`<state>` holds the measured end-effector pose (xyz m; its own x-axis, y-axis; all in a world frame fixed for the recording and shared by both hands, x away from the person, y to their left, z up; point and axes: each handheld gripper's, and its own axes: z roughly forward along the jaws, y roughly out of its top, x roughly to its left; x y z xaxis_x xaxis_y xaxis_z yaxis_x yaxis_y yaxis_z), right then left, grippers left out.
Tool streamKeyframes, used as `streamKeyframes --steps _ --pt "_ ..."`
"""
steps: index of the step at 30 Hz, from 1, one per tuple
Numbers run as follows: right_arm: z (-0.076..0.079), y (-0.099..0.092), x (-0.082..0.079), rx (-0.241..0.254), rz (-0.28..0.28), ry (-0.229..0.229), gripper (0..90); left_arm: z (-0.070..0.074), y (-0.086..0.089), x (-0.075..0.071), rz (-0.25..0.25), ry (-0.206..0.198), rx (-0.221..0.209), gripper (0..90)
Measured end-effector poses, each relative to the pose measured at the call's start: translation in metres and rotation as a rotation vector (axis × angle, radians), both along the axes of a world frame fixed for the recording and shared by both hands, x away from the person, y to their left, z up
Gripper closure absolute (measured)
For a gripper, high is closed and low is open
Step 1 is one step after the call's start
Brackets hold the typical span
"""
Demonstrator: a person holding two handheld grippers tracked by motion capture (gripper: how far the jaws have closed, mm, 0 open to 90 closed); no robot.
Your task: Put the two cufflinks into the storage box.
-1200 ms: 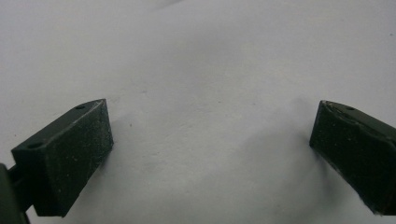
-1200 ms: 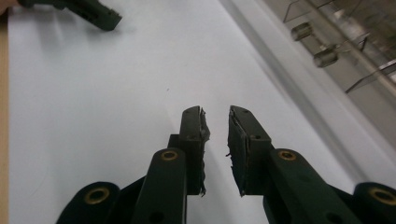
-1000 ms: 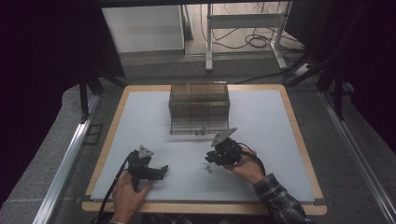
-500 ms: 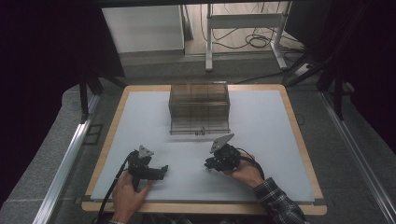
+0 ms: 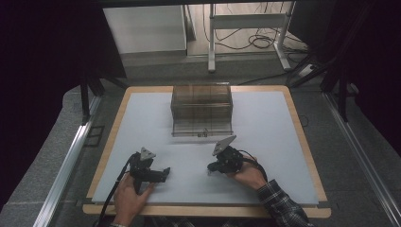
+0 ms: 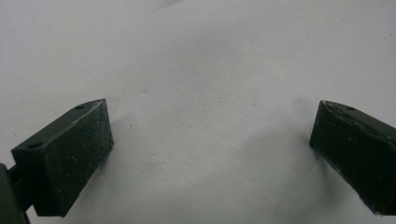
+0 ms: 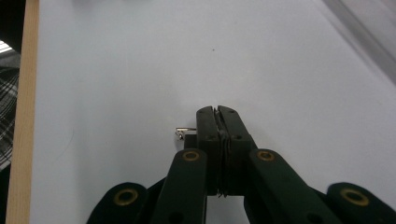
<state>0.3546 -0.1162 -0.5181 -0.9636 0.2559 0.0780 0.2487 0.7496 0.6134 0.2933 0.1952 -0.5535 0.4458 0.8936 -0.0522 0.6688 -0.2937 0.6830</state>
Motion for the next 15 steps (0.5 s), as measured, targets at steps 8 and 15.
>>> streamKeyframes --steps 8,15 --pt "0.002 -0.002 0.001 0.019 -0.021 0.002 88.5 0.000 0.000 0.000 0.000 0.000 0.000 0.0" --pt "0.011 -0.001 0.005 0.021 -0.042 -0.014 88.4 0.000 0.000 0.000 0.000 0.000 -0.001 0.0"
